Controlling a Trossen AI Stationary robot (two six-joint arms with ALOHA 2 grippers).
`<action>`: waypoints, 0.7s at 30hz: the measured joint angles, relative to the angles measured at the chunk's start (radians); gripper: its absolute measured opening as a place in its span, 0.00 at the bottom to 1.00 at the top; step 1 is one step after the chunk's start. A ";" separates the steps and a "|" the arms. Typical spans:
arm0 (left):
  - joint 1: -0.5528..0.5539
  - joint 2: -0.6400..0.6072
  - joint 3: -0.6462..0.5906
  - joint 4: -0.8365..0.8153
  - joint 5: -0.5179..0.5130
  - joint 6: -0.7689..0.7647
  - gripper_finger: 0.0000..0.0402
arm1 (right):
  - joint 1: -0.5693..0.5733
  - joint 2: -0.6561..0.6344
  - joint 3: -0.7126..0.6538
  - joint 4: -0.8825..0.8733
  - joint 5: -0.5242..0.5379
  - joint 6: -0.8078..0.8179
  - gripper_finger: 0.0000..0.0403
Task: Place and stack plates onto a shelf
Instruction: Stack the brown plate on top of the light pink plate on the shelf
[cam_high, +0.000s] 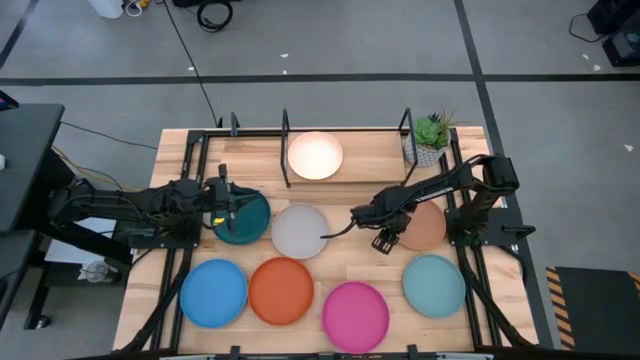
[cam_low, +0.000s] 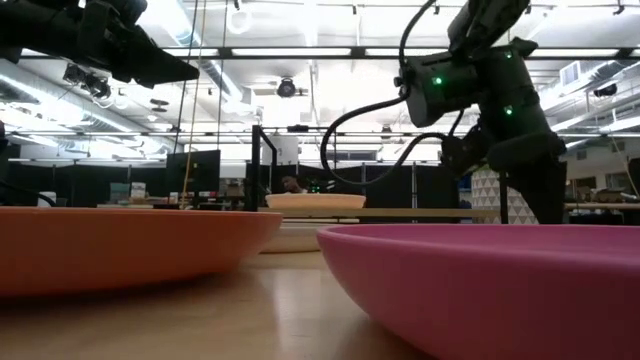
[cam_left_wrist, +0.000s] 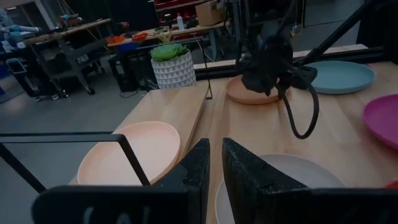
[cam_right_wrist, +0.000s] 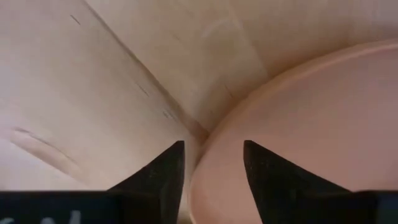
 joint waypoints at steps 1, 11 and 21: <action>0.000 0.000 0.000 0.000 0.000 0.000 0.13 | -0.002 0.000 -0.007 0.011 -0.003 -0.005 0.39; 0.000 0.000 0.000 0.000 0.000 -0.001 0.13 | -0.014 0.000 -0.015 0.138 -0.080 -0.092 0.11; 0.000 0.000 0.000 0.000 0.000 -0.004 0.13 | 0.011 0.000 0.137 0.114 -0.094 -0.244 0.06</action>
